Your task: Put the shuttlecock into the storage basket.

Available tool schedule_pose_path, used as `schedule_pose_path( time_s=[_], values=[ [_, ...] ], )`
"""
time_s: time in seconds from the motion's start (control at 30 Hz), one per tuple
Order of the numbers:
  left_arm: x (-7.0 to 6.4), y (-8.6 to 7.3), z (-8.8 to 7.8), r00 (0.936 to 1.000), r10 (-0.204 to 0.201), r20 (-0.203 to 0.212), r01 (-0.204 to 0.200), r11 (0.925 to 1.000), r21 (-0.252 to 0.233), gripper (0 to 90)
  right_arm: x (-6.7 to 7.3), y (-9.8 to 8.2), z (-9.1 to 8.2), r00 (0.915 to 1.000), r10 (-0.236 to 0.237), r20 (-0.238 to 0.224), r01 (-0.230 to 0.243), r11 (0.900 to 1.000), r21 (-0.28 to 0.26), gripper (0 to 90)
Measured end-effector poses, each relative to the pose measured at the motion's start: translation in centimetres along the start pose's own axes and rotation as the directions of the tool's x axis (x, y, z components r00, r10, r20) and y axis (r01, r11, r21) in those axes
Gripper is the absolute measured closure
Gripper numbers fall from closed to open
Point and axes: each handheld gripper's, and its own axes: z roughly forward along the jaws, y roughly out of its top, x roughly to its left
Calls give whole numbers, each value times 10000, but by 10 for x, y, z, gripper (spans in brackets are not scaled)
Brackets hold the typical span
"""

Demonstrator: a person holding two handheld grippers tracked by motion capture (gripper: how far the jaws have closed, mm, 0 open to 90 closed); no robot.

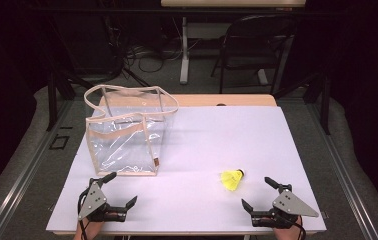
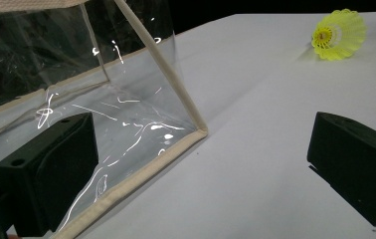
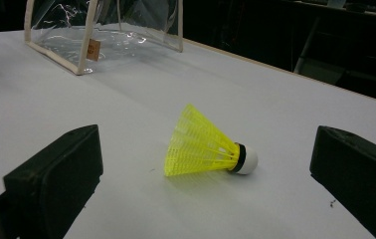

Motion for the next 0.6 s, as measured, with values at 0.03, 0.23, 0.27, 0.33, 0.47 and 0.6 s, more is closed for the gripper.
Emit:
schedule_pose_path(
  time_s=[0.03, 0.23, 0.27, 0.33, 0.47, 0.6],
  values=[
    [0, 0, 0, 10000, 0, 3, 0, 10000, 7, 0, 0, 0, 0, 10000, 19, 13, -19, 10000, 3, 0],
    [0, 0, 1, 10000, 27, 40, -27, 10000, 47, 0, -1, 0, 0, 10000, 32, -28, -32, 10000, -4, 0],
    [0, 0, 1, 10000, 34, 19, -34, 10000, 51, 0, -1, 0, 0, 10000, 58, -14, -58, 10000, -6, 0],
    [0, 0, 1, 10000, 22, 6, -22, 10000, 49, 0, -1, 0, 0, 10000, 66, -9, -66, 10000, -2, 0],
    [0, 0, 0, 10000, 27, 23, -27, 10000, 86, 0, -1, 0, 1, 10000, 77, -17, -77, 10000, 5, 0],
    [0, 0, 0, 9999, -70, 121, 70, 10000, 25, 0, 1, 1, 1, 10000, 41, -29, -41, 10000, -11, 0]
  ],
)
